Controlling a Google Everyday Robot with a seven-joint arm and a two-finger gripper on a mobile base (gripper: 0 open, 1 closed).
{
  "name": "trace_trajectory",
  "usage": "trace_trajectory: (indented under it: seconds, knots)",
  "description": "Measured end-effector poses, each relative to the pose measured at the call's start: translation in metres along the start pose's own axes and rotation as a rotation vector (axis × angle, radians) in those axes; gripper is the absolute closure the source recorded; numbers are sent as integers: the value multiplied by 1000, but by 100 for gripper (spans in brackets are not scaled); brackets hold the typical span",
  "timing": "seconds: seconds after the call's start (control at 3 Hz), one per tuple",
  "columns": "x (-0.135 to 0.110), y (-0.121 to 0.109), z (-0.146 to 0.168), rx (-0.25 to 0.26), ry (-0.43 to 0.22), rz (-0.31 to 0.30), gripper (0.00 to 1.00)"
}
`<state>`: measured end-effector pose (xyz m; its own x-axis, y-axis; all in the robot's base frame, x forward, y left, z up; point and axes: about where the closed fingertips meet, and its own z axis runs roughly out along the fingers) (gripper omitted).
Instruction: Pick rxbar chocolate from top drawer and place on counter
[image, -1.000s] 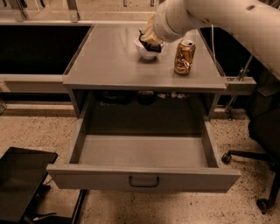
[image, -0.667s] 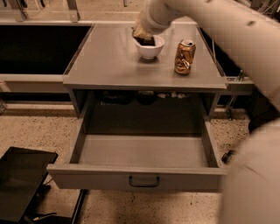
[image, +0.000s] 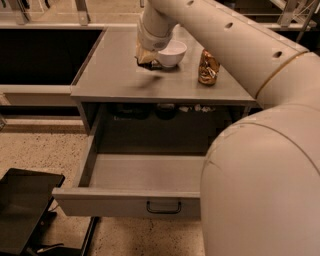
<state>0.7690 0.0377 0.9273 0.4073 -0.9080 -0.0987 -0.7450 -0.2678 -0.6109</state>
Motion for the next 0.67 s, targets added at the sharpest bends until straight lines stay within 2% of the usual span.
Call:
trace_trajectory:
  seconds: [0.33, 0.67]
  knots:
    - [-22, 30, -7, -97, -19, -92, 100]
    - [-25, 56, 11, -161, -54, -68, 100]
